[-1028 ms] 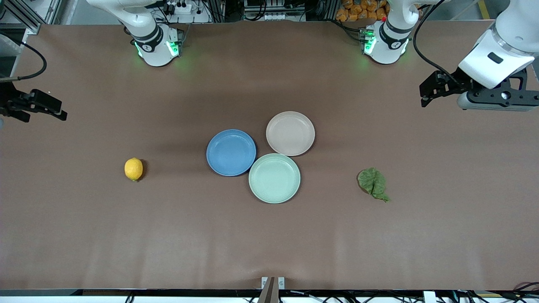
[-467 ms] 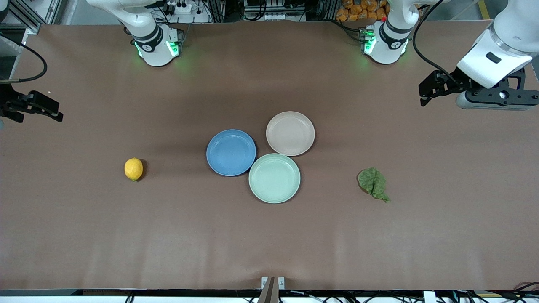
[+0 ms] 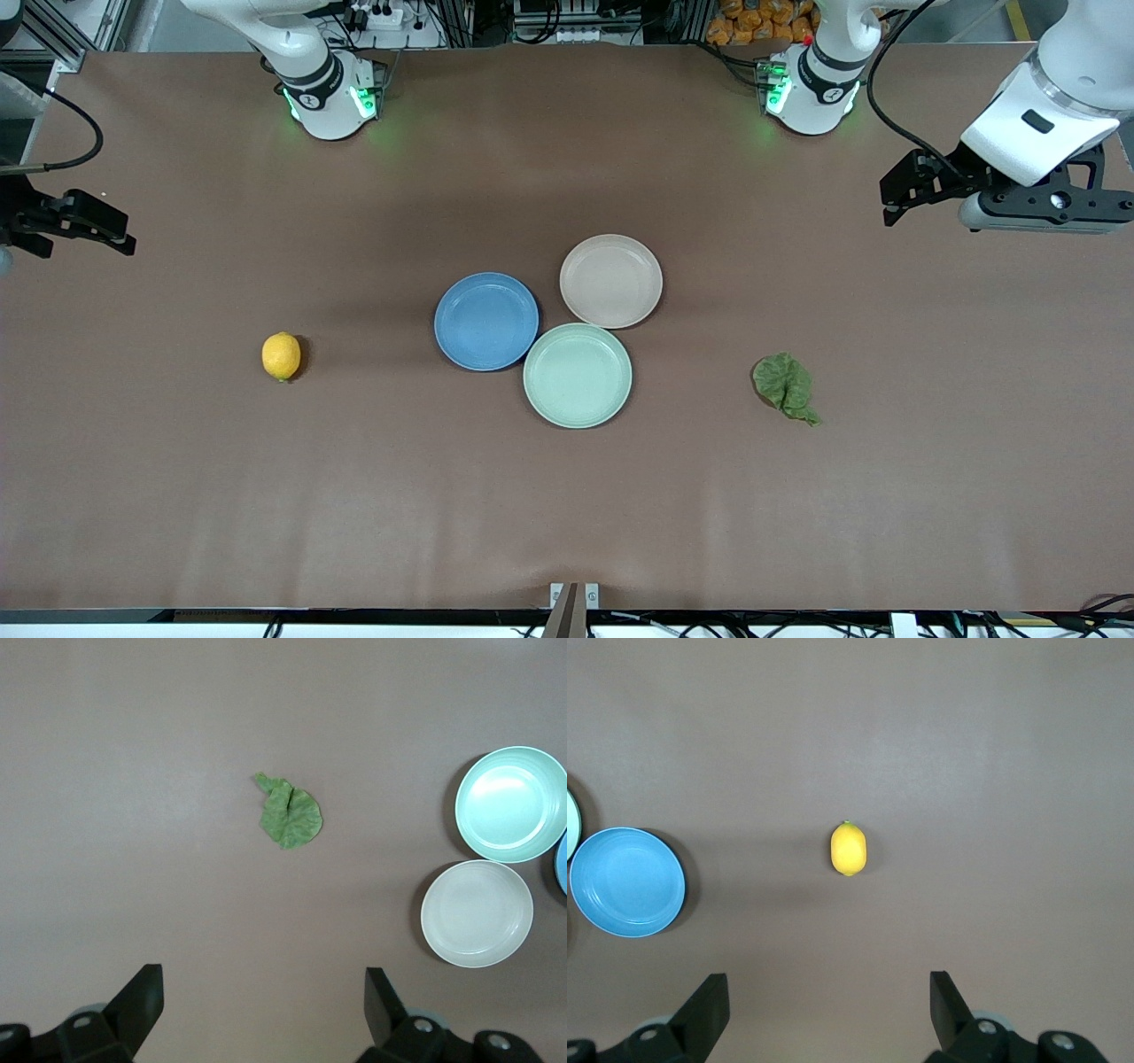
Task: Pick lemon and lettuce from blue and beige plates
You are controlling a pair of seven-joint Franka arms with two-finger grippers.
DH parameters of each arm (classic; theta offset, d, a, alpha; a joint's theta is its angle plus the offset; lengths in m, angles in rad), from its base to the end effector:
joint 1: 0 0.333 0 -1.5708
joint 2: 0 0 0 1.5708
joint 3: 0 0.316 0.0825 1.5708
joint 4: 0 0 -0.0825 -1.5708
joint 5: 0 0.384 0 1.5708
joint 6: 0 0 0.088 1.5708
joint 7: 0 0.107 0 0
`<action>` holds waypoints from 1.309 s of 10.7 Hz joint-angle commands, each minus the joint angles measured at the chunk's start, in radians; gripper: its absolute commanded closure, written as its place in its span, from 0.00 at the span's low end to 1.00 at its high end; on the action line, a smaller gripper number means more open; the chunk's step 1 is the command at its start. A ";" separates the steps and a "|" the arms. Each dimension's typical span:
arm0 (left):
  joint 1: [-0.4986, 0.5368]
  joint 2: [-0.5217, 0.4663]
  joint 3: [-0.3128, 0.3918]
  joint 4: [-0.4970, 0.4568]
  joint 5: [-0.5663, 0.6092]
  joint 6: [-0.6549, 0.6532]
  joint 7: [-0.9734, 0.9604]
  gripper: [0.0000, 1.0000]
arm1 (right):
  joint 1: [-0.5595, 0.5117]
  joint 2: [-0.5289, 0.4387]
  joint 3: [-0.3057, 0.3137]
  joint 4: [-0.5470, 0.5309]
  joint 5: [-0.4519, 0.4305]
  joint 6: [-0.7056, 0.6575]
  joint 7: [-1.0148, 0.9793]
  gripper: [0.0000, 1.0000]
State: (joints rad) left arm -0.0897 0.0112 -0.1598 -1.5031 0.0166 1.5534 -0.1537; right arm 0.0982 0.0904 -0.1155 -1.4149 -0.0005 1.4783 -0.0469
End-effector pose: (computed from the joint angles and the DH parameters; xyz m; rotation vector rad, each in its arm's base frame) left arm 0.5402 -0.1352 0.6487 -3.1307 0.1490 -0.0649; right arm 0.5733 -0.0065 0.6387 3.1309 0.0468 -0.0419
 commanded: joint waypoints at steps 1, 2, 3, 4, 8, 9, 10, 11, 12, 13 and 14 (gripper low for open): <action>-0.004 -0.020 0.005 -0.020 -0.011 0.013 0.005 0.00 | 0.026 0.000 0.000 0.010 -0.012 -0.006 0.050 0.00; -0.004 -0.019 0.005 -0.020 -0.010 0.013 0.005 0.00 | 0.026 0.000 0.000 0.008 -0.012 -0.006 0.051 0.00; -0.004 -0.019 0.005 -0.019 -0.010 0.013 0.006 0.00 | 0.025 0.000 -0.001 0.007 -0.012 -0.007 0.051 0.00; -0.004 -0.020 0.005 -0.019 -0.009 0.013 0.006 0.00 | 0.014 0.000 0.000 0.008 -0.012 -0.010 0.045 0.00; -0.010 -0.020 0.005 -0.011 -0.009 0.007 0.002 0.00 | -0.003 0.002 -0.015 0.010 -0.013 -0.016 0.041 0.00; -0.010 -0.020 0.005 -0.011 -0.009 0.004 0.002 0.00 | -0.003 0.003 -0.023 0.010 -0.013 -0.016 0.041 0.00; -0.010 -0.020 0.005 -0.011 -0.009 0.002 0.002 0.00 | -0.005 0.003 -0.023 0.011 -0.012 -0.016 0.039 0.00; -0.010 -0.020 0.005 -0.008 -0.009 -0.003 0.002 0.00 | -0.003 0.005 -0.024 0.011 -0.013 -0.016 0.042 0.00; -0.010 -0.020 0.005 -0.008 -0.009 -0.004 0.002 0.00 | -0.002 0.008 -0.026 0.014 -0.013 -0.016 0.041 0.00; -0.010 -0.022 0.005 -0.008 -0.009 -0.004 0.002 0.00 | -0.002 0.009 -0.026 0.013 -0.013 -0.015 0.041 0.00; -0.010 -0.022 0.005 -0.008 -0.009 -0.004 0.002 0.00 | -0.002 0.009 -0.026 0.013 -0.013 -0.015 0.041 0.00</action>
State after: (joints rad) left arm -0.0952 0.0071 -0.1599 -1.5031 0.0166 1.5539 -0.1537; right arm 0.1003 0.0919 -0.1439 -1.4150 -0.0006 1.4740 -0.0118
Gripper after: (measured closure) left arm 0.000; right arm 0.000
